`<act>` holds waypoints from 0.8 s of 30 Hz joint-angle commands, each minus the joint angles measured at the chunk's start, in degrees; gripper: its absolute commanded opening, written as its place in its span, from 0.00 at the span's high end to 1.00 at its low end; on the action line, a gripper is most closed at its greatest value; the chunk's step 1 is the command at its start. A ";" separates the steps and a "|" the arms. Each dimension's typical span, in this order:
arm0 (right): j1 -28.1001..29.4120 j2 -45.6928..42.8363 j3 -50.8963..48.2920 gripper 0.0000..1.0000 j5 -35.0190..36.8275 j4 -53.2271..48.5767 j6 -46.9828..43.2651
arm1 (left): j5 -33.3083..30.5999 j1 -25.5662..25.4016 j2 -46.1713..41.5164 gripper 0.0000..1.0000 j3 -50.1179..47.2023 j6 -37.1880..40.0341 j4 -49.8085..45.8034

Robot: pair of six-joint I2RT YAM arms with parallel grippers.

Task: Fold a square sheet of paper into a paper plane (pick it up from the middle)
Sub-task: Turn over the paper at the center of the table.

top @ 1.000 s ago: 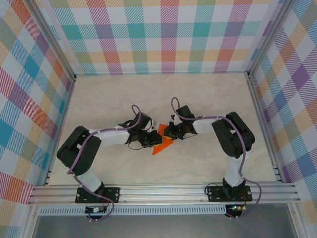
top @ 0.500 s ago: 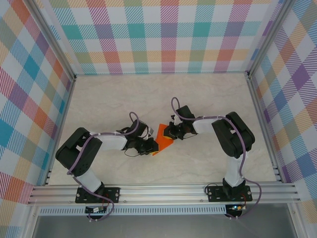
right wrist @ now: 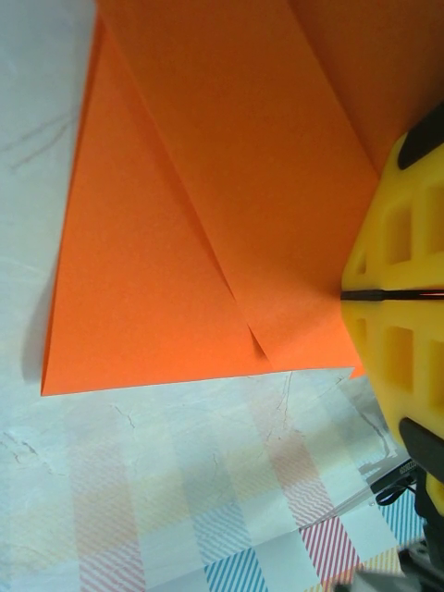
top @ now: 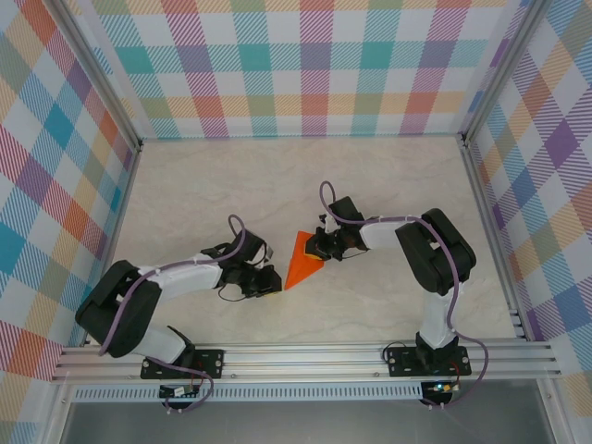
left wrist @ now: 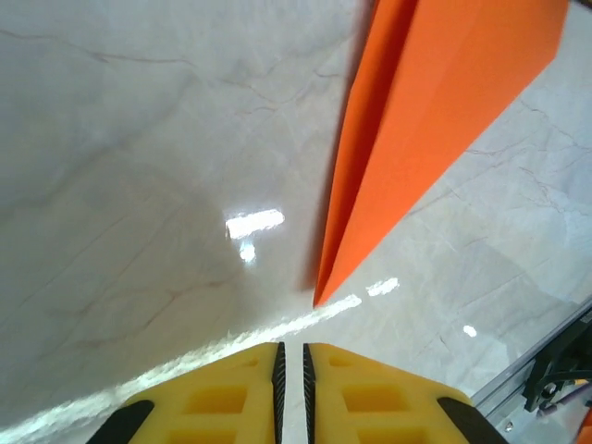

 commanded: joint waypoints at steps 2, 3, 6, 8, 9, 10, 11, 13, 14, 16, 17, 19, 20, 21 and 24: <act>-0.06 0.65 1.29 0.90 1.56 -3.59 -1.00 | -3.24 1.07 -2.65 0.83 3.90 2.34 -6.90; -0.08 0.05 1.72 0.89 1.10 -3.58 -1.07 | -4.02 1.08 -2.12 0.83 5.18 2.50 -7.76; -0.08 -2.71 2.84 0.87 0.83 -4.68 -1.34 | -4.59 1.02 0.11 0.82 7.95 2.81 -7.20; -0.08 -5.05 3.29 0.84 2.45 -6.77 -1.76 | -4.52 1.01 1.94 0.80 9.82 3.16 -7.07; -0.04 -6.55 3.34 0.83 3.53 -8.30 -2.08 | -4.30 1.01 2.81 0.78 10.54 3.38 -6.82; -0.08 -7.90 3.06 0.80 4.76 -9.48 -2.25 | -4.07 1.05 3.82 0.75 11.40 3.51 -6.52; -0.06 -9.06 2.60 0.78 5.63 -10.33 -2.32 | -4.22 0.92 4.61 0.74 12.18 3.59 -6.58; -0.17 -11.47 0.86 0.74 7.50 -11.47 -1.98 | -4.86 0.76 6.05 0.71 13.59 4.16 -6.62; -0.16 -12.57 -0.07 0.72 8.10 -11.90 -1.54 | -5.34 0.58 6.75 0.70 14.12 4.30 -6.77; -0.17 -14.50 -1.45 0.68 10.63 -14.72 0.05 | -6.74 0.23 8.23 0.67 15.57 4.94 -7.74; -0.25 -14.98 -2.12 0.66 11.17 -15.44 0.73 | -7.48 0.00 8.90 0.66 16.16 5.24 -8.18; -0.19 -16.18 -4.11 0.65 11.25 -14.76 2.73 | -8.71 -0.38 10.77 0.66 17.50 5.70 -9.06; -0.17 -16.58 -5.21 0.64 10.68 -13.47 3.78 | -9.17 -0.48 11.60 0.66 18.14 5.86 -9.42; -0.17 -16.98 -6.88 0.64 9.58 -11.12 5.35 | -9.62 -0.71 12.53 0.66 18.86 5.97 -9.83; -0.08 -17.34 -9.38 0.63 7.84 -6.86 9.07 | -10.59 -1.38 14.78 0.66 20.38 6.14 -10.18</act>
